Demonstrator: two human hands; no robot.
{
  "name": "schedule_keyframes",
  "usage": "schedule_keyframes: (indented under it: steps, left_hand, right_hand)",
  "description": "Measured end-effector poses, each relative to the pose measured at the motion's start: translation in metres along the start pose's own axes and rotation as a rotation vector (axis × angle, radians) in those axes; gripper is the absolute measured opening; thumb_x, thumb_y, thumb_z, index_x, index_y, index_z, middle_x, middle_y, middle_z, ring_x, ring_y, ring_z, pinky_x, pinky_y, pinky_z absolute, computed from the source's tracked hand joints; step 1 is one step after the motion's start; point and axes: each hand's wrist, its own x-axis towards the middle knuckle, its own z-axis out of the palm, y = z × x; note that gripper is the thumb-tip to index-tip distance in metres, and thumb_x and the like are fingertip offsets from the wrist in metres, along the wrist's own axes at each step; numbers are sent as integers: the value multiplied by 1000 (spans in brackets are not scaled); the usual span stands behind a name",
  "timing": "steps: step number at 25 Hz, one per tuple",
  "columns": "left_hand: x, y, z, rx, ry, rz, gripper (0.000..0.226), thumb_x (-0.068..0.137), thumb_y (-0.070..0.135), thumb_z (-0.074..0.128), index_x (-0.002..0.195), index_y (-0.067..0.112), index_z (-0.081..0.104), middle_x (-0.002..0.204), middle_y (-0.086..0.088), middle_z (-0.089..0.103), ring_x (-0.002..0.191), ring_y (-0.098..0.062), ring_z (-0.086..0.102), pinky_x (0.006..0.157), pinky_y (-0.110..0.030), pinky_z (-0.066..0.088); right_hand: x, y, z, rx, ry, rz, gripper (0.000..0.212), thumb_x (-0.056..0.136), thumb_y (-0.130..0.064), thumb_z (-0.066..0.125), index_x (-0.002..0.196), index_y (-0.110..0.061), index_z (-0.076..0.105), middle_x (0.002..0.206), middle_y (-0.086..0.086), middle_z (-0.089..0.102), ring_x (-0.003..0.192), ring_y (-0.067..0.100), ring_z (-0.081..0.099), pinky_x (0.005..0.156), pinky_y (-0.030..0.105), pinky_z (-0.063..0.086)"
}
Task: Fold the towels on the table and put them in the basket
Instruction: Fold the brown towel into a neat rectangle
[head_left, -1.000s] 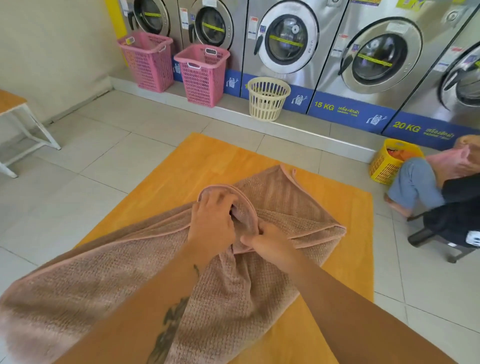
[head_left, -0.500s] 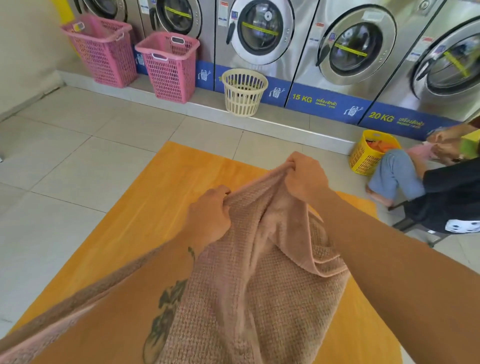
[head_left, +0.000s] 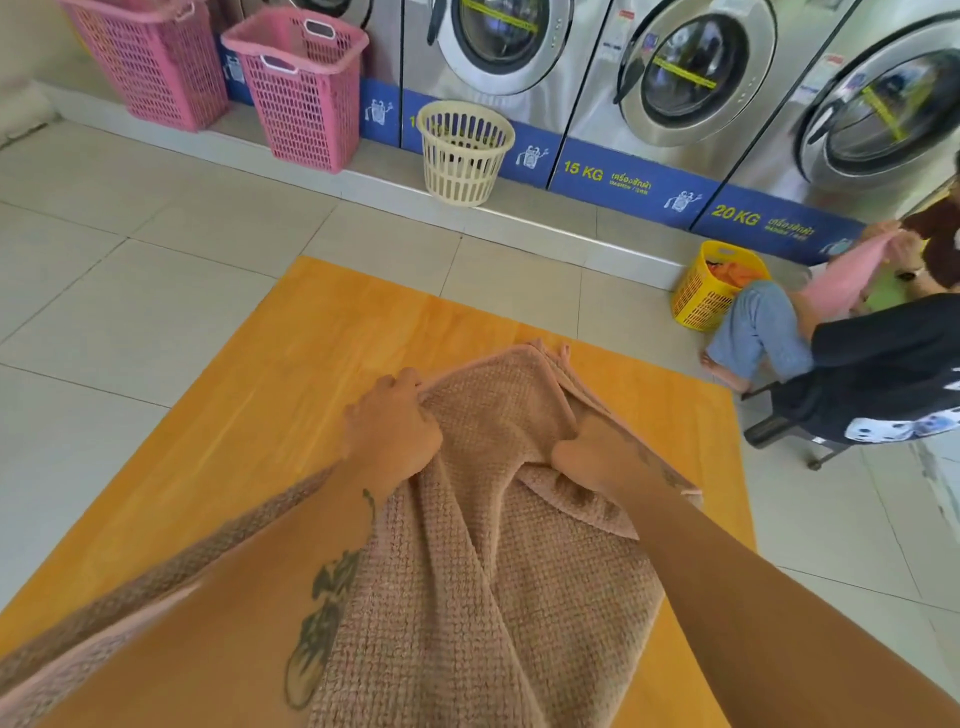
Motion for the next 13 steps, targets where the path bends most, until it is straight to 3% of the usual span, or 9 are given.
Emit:
schedule_keyframes:
  steps: [2,4,6,8,10,12,13]
  left_hand:
    - [9,14,3,-63,-34,-16,37,95,27,42,132,24,46,91,2,59,75,-22,58,83,-47,52]
    - [18,26,5,-215,-66,-79,39,95,28,44,135,25,45,94,-3,67,62,-19,58,63,-36,54]
    - [25,32,8,-325,-17,-113,39,96,20,48,134,24,48,98,-6,68,55,-17,56,48,-28,46]
    - [26,29,10,-286,48,-88,41,95,17,49,135,25,50,117,-7,62,71,-23,64,59,-37,55]
    - [22,24,16,-185,21,-66,46,94,18,49,139,24,47,132,-9,52,90,-31,64,77,-49,58]
    - [11,20,22,-19,31,-31,52,92,20,50,143,24,42,137,-11,44,113,-36,53,96,-54,47]
    - [3,20,22,87,91,17,52,91,21,51,142,23,42,138,-11,42,122,-36,44,102,-55,39]
  right_hand:
    - [5,5,-8,82,31,-59,13,85,-11,51,72,-10,49,65,5,46,58,20,43,51,28,30]
    - [10,2,-26,157,82,-161,17,85,-6,50,69,-11,51,70,7,50,67,24,48,55,30,31]
    - [16,-6,-53,93,267,-283,15,82,-2,48,71,-11,51,76,7,54,74,28,52,55,32,33]
    - [23,-15,-76,-27,464,-350,13,84,-4,49,80,-16,54,90,9,58,82,30,53,58,31,36]
    - [25,-17,-81,-202,509,-272,14,91,-21,53,105,-19,54,111,9,53,97,32,54,75,36,42]
    - [17,-10,-65,-400,521,-152,42,90,-47,51,121,-19,46,118,7,46,107,31,50,89,44,40]
    - [11,-5,-49,-446,549,-187,51,86,-53,49,123,-19,45,120,7,46,108,32,49,92,45,40]
